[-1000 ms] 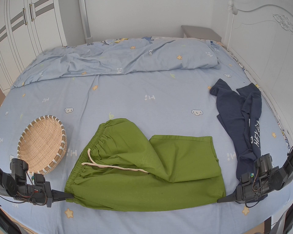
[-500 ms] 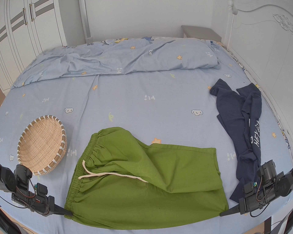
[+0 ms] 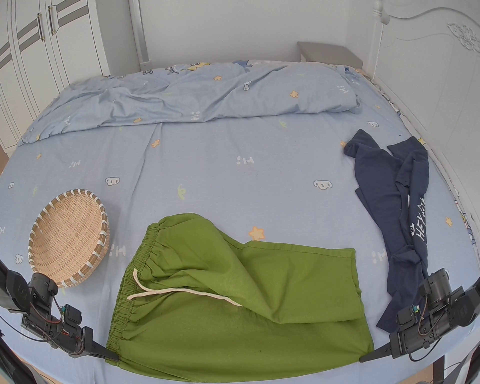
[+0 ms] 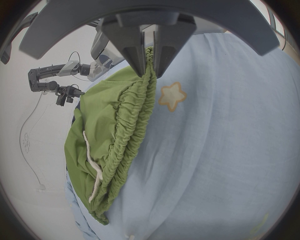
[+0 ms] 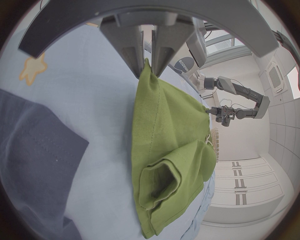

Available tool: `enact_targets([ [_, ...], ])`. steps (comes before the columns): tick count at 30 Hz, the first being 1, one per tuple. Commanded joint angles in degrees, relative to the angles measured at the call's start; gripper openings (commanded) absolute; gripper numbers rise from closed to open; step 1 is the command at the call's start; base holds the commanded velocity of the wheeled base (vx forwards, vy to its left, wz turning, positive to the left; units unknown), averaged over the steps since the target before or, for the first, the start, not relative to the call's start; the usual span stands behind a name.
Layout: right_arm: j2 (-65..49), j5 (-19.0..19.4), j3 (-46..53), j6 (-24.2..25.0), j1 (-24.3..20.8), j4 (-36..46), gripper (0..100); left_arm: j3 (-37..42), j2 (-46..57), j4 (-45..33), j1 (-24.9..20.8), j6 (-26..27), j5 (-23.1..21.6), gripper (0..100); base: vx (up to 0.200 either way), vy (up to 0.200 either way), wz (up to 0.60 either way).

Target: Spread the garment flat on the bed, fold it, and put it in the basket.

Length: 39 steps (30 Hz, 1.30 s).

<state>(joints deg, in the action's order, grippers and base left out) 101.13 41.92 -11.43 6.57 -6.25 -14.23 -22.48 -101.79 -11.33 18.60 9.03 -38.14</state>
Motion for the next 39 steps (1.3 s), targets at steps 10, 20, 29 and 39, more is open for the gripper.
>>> enact_targets([
  [10,0.8,0.5,0.0,-0.2,0.3,-2.1,100,0.6,2.4,-0.6,-1.0,-0.1,0.0,100,0.000,0.000,0.00],
  [20,-16.2,-2.2,-2.2,0.5,0.6,-1.9,100,-14.2,19.8,-27.3,-1.0,-0.4,-0.9,100,0.000,0.000,0.00],
  [29,-20.4,-5.5,-16.2,0.5,0.9,4.4,100,-31.6,18.5,-31.4,-6.3,-4.0,-1.0,100,0.000,0.000,0.00],
  [39,-15.9,-5.5,-34.3,0.8,0.8,4.6,100,-48.8,4.8,-17.1,-14.7,-19.8,-1.7,100,0.000,0.000,0.00],
])
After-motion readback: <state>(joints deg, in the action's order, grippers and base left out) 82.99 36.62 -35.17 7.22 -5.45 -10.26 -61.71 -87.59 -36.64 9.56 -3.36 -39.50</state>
